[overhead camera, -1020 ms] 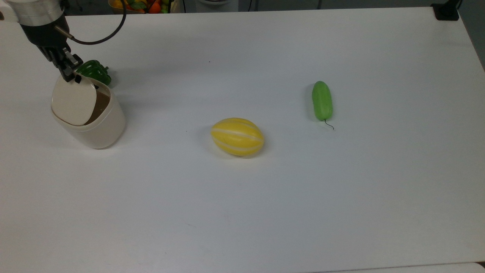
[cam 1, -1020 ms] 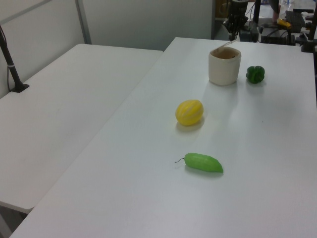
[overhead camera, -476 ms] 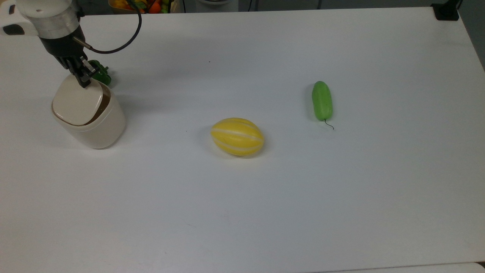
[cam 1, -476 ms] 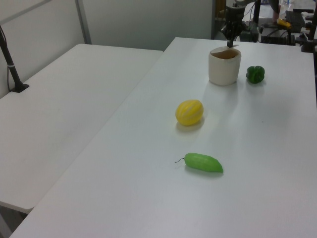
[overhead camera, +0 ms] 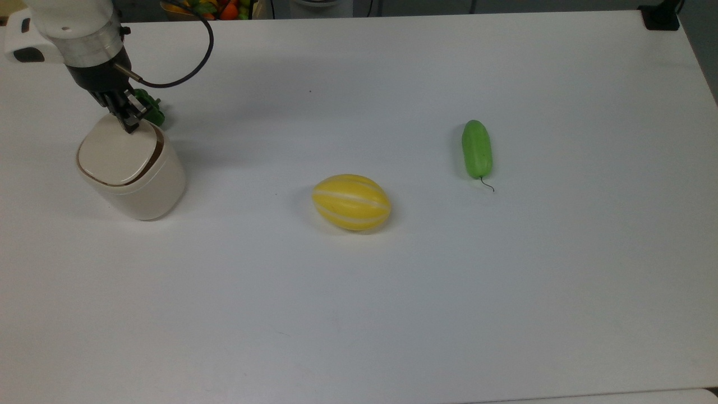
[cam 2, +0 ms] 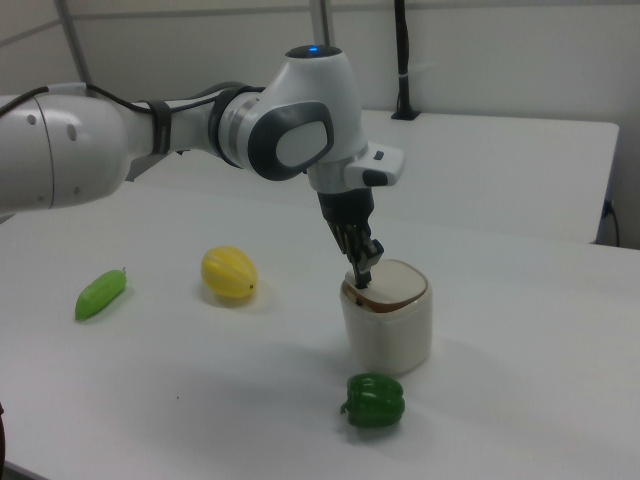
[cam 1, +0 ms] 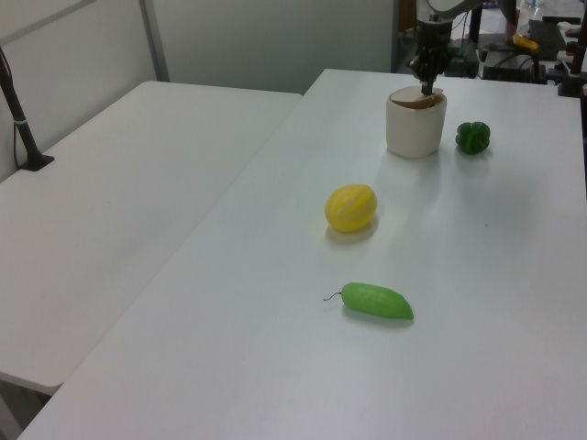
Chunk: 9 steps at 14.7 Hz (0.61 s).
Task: Close garbage bin
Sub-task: 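Push the raised lid down onto the bin opening with the gripper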
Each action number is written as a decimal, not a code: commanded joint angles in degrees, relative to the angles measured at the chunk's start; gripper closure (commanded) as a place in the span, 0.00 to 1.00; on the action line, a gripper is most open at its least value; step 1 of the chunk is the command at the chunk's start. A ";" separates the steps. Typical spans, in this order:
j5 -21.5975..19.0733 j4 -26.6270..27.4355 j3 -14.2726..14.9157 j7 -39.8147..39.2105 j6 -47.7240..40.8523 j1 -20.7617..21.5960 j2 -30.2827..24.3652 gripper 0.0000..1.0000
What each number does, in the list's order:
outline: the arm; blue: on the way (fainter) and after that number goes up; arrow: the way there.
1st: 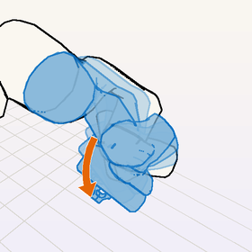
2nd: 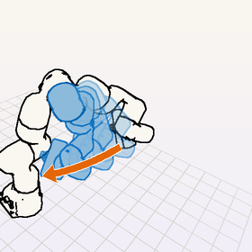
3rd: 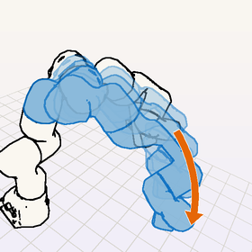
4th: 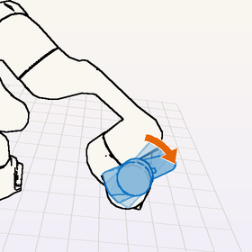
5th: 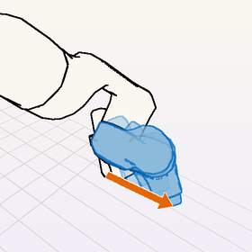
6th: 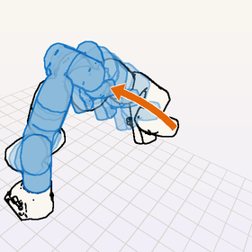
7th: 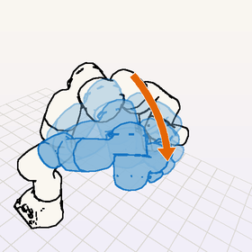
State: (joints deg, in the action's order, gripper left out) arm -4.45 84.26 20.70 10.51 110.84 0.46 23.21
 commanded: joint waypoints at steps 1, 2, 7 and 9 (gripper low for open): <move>0.85 0.73 -0.22 -0.84 -0.37 0.33 0.08 1.00; 0.76 0.64 -0.14 -0.84 -0.28 0.33 0.61 1.00; 0.76 0.81 -0.23 -0.84 -0.28 0.33 0.79 1.00; 0.76 1.42 -0.23 -0.84 -0.28 0.25 0.88 1.00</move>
State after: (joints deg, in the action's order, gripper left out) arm -4.43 84.39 20.64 10.43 110.84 0.46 24.55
